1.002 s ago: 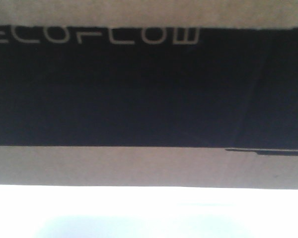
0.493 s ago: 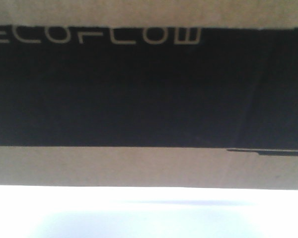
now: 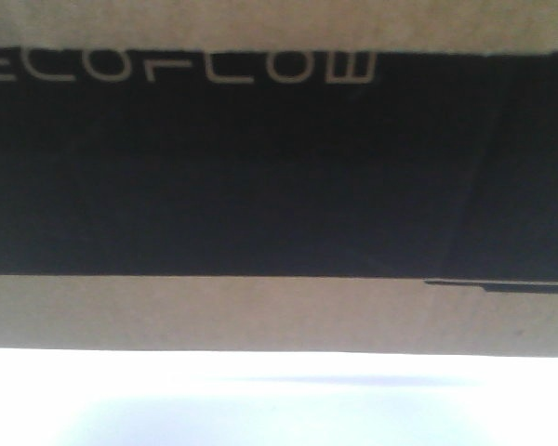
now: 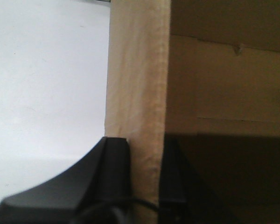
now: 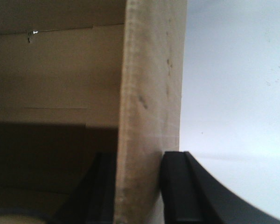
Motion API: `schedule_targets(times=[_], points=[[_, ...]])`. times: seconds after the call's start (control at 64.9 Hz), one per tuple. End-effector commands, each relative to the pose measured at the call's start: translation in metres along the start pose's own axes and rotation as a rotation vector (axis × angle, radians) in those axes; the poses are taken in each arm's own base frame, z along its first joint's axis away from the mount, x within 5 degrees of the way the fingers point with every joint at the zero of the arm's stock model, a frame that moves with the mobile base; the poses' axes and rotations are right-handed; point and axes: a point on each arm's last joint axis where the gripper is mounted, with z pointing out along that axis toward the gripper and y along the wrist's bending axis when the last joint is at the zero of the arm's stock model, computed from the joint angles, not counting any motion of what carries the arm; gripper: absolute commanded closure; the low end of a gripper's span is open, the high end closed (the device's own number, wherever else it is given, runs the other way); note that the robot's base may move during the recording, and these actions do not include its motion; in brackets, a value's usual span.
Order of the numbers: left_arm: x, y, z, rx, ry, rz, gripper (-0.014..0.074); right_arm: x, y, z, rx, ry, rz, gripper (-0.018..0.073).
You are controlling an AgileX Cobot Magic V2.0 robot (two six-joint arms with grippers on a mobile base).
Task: Grab box from left shelf to table start
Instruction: 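Keep both grippers clamped on the box walls while the base turns toward the table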
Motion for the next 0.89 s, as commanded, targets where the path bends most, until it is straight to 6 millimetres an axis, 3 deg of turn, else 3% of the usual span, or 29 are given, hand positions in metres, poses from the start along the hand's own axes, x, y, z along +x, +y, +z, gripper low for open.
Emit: schedule_targets(times=[0.0,0.663,0.878], points=[[-0.019,-0.006,-0.014,0.061,-0.196,-0.020,0.0699,-0.001,-0.004,-0.005,0.066,0.022,-0.019,0.0503],[-0.021,-0.007,-0.014,0.067,-0.216,-0.021,0.0699,-0.005,-0.004,-0.004,0.059,-0.021,-0.022,0.0503],[-0.029,-0.009,0.009,0.062,-0.135,-0.016,0.0699,-0.019,-0.006,0.021,0.102,0.033,-0.023,0.0503]])
